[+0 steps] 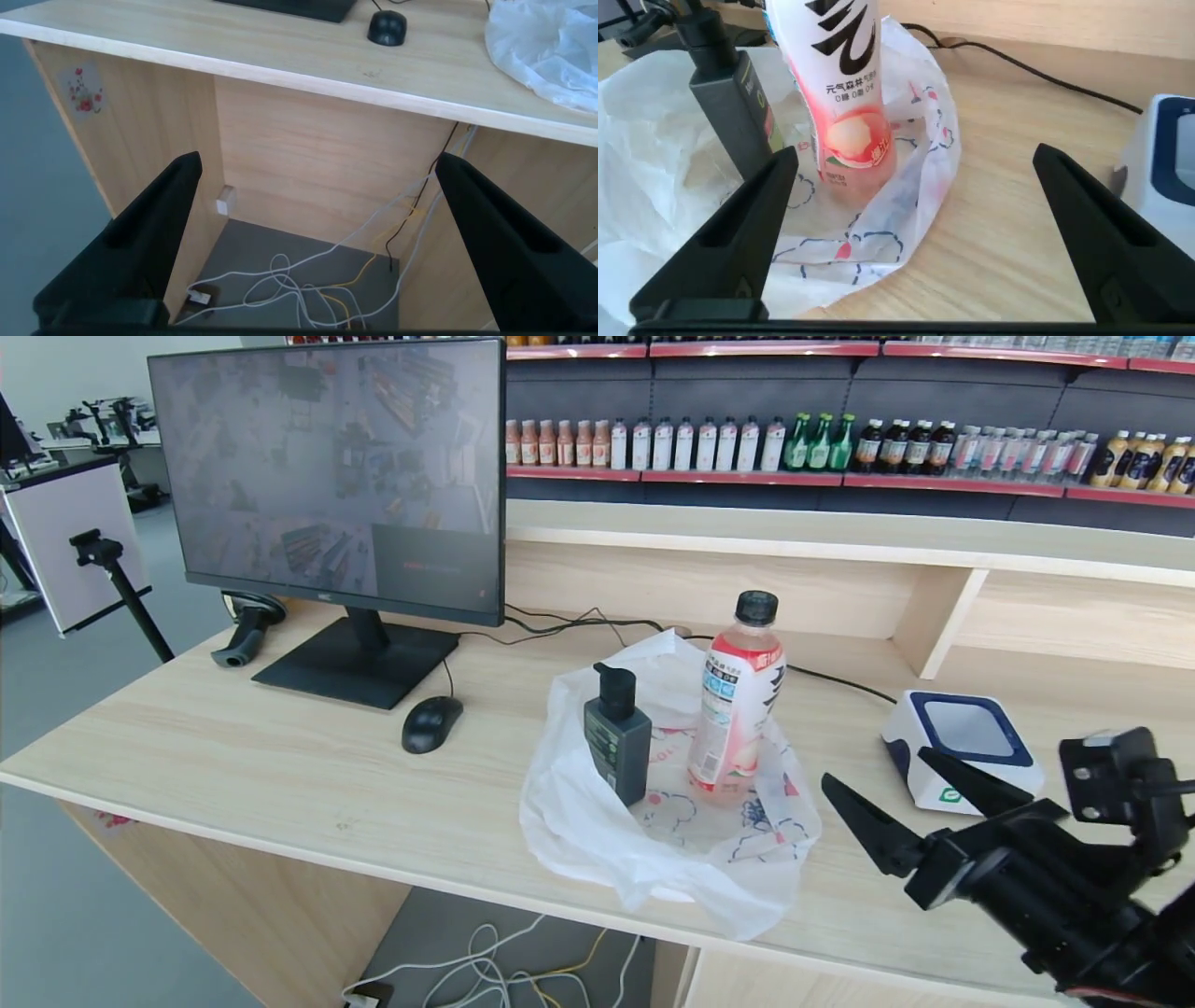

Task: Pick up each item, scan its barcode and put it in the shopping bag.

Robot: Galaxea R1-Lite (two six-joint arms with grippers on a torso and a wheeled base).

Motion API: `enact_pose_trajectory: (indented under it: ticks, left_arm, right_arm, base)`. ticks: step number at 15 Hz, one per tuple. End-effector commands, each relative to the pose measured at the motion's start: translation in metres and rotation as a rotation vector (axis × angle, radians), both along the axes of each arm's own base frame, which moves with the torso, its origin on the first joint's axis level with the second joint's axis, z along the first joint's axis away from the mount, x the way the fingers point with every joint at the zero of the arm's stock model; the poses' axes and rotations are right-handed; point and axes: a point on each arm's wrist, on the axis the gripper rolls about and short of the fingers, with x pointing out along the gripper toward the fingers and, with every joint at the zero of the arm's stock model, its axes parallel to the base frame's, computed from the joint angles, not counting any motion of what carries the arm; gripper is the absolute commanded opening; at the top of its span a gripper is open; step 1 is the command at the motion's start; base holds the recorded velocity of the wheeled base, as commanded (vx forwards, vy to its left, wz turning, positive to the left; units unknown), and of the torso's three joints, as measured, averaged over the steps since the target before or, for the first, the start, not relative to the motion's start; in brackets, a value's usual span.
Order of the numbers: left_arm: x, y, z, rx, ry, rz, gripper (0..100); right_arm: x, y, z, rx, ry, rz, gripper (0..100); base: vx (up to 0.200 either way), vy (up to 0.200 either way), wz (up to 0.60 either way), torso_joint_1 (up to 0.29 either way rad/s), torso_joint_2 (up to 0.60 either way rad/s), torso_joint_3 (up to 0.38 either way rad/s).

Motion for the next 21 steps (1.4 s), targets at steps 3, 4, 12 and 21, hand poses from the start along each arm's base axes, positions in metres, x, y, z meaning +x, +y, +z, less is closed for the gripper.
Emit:
enact_pose_trajectory:
  ticks: [3, 4, 12, 21]
  left_arm:
    - [0.000, 0.000, 0.000, 0.001, -0.001, 0.000, 100]
    - [0.000, 0.000, 0.000, 0.001, -0.001, 0.000, 100]
    - [0.000, 0.000, 0.000, -0.002, -0.001, 0.000, 100]
    - [0.000, 0.000, 0.000, 0.001, -0.001, 0.000, 100]
  right_arm:
    - [-0.043, -0.030, 0.021, 0.070, -0.087, -0.012, 100]
    - [-0.046, -0.031, 0.019, 0.056, -0.065, -0.006, 100]
    - [-0.134, -0.073, -0.034, -0.271, 0.233, 0.277, 100]
    - [-0.168, -0.102, -0.062, -0.198, 0.179, 0.583, 100]
  base:
    - [0.000, 0.000, 0.00, 0.000, 0.00, 0.000]
    - [0.000, 0.000, 0.00, 0.000, 0.00, 0.000]
    - [0.000, 0.000, 0.00, 0.000, 0.00, 0.000]
    - [0.000, 0.000, 0.00, 0.000, 0.00, 0.000]
